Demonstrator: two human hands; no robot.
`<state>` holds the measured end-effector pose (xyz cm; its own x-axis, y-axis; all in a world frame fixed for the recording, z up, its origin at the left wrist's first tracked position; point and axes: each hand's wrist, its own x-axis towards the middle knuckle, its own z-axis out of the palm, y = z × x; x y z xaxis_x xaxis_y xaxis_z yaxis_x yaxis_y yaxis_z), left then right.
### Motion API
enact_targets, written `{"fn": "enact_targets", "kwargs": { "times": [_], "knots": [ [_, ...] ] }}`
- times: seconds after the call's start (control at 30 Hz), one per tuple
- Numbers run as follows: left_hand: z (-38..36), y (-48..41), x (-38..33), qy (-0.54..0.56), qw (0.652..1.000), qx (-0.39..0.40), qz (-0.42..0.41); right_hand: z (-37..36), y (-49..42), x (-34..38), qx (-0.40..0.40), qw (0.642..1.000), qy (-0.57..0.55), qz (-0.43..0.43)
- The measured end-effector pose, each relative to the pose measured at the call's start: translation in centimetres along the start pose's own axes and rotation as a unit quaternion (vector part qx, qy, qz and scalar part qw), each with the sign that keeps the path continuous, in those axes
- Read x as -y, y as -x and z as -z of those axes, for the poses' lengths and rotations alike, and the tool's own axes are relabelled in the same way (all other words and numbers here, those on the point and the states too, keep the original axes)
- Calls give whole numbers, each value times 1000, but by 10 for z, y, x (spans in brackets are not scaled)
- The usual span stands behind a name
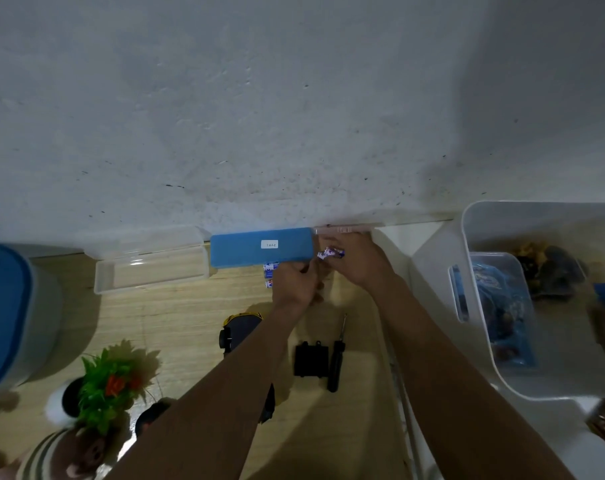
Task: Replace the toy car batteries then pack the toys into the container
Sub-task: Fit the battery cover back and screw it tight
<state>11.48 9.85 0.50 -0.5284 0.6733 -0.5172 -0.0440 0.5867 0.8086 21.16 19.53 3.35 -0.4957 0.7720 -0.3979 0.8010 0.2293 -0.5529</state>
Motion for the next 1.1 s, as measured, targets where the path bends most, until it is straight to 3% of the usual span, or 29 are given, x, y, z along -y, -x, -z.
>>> {"fn": "enact_targets", "kwargs": {
  "times": [0.1,0.2,0.27,0.47,0.7,1.1],
  "knots": [
    [1,1,-1,4,1000,1,1,-3,18,3,-99,995,-19,-25],
    [2,2,-3,-10,1000,10,7,-8,40,9,-304,951,-56,-25],
    [3,3,-2,-17,1000,15,16,-14,41,4,-353,934,-41,-30],
    [5,6,-4,28,996,54,65,-39,30,-29,-212,975,-40,-50],
    [0,1,-4,14,997,52,48,-47,28,-30,-208,975,-35,-66],
    [-1,0,-14,49,994,29,92,-41,23,-24,-202,975,-15,-89]
  ]
}}
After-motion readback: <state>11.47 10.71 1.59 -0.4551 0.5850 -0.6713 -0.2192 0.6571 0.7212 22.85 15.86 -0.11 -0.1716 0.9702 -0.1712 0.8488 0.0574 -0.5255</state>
